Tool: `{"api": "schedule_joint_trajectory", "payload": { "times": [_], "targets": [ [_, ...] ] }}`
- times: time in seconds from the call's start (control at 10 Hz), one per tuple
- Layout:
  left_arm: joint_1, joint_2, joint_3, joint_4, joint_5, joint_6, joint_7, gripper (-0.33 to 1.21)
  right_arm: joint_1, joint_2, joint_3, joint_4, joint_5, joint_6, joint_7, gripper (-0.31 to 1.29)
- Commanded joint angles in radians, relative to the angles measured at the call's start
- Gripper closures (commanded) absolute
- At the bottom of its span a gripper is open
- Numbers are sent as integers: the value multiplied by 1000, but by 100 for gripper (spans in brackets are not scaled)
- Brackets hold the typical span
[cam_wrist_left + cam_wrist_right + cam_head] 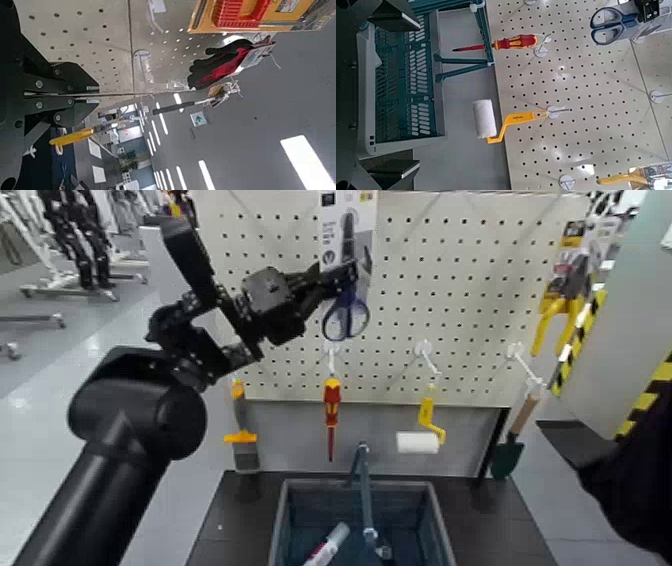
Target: Put the blue scissors into the crate.
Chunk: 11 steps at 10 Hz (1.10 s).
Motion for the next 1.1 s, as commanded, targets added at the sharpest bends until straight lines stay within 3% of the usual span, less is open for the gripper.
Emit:
{"api": "schedule_joint_trajectory", "payload": {
  "times": [0.1, 0.6, 1.1],
  "targets": [
    [36, 9, -58, 6, 91, 46, -3, 117, 0, 0, 1, -1, 0, 3, 1, 10],
    [194, 26, -43, -12, 145, 116, 29, 117, 3, 0, 0, -4, 1, 6, -1, 10],
    [329, 29, 49, -65, 128, 198, 43, 117, 3, 0, 0, -4, 1, 9, -1, 10]
  ]
}}
